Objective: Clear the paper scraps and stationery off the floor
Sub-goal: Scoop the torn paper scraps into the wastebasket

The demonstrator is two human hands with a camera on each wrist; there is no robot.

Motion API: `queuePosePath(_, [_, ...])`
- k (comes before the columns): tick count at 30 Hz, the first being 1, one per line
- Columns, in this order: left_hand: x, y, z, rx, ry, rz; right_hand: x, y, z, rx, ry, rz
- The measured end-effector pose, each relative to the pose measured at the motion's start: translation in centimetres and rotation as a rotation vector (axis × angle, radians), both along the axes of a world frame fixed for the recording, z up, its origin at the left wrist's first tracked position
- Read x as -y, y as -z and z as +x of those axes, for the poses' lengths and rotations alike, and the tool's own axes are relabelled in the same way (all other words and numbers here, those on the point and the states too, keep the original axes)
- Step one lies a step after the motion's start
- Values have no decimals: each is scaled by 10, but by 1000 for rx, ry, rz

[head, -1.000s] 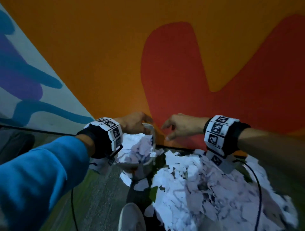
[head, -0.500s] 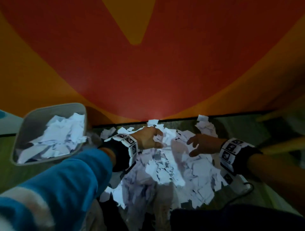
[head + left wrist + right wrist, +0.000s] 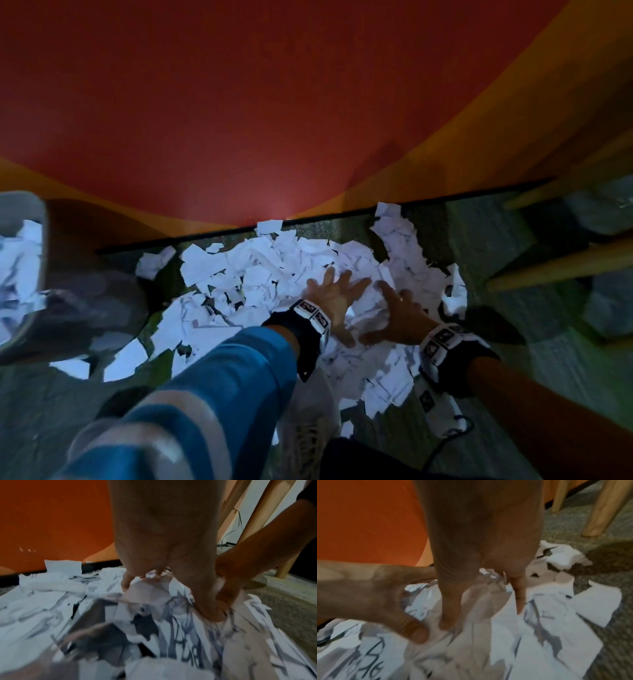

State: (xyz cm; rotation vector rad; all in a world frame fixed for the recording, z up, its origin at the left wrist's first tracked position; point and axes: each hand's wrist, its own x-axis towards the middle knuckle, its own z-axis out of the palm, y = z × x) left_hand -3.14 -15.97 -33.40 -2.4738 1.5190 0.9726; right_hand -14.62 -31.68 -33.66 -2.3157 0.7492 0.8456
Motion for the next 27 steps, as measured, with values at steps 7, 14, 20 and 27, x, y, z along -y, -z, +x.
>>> queuePosePath(7, [-6, 5, 7, -106, -217, -193, -6, 12, 11, 216, 102, 74])
queuePosePath(14, [-27, -27, 37, -310, -553, -406, 30, -49, 33, 403, -11, 122])
queuePosePath(20, [-63, -105, 71, -211, -666, -471, 43, -107, 54, 486, -38, 136])
queuePosePath(27, [-141, -218, 88, -116, -698, -477, 13, -180, 85, 574, -124, 172])
